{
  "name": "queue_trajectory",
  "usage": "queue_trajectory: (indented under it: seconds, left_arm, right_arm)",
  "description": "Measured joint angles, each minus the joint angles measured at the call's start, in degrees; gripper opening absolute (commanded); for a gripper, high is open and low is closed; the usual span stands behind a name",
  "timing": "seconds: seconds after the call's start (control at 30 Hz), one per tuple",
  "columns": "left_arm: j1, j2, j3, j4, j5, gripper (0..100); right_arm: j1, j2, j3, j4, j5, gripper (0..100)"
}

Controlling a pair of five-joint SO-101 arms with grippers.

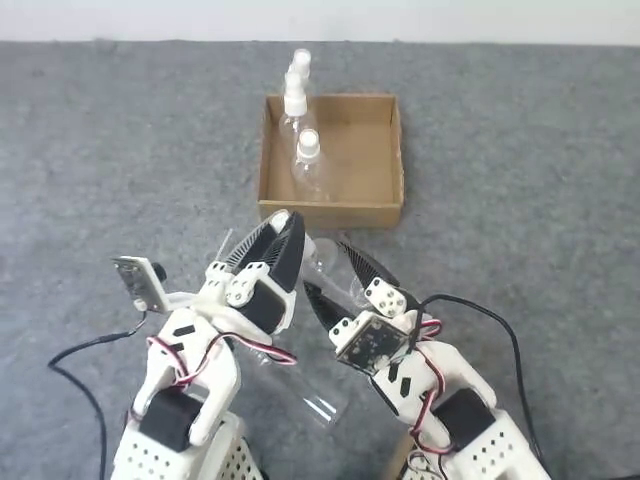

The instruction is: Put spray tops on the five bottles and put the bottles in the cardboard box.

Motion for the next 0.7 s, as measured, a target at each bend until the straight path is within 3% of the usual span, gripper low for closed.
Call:
queue_trajectory:
  seconds: [0.7]
  left_arm:
    - [1.0,0.0,0.1,0.4,-6.6,1]
  right_arm:
    - [0.0,0.0,0.0,2.5,-3.7,0.6]
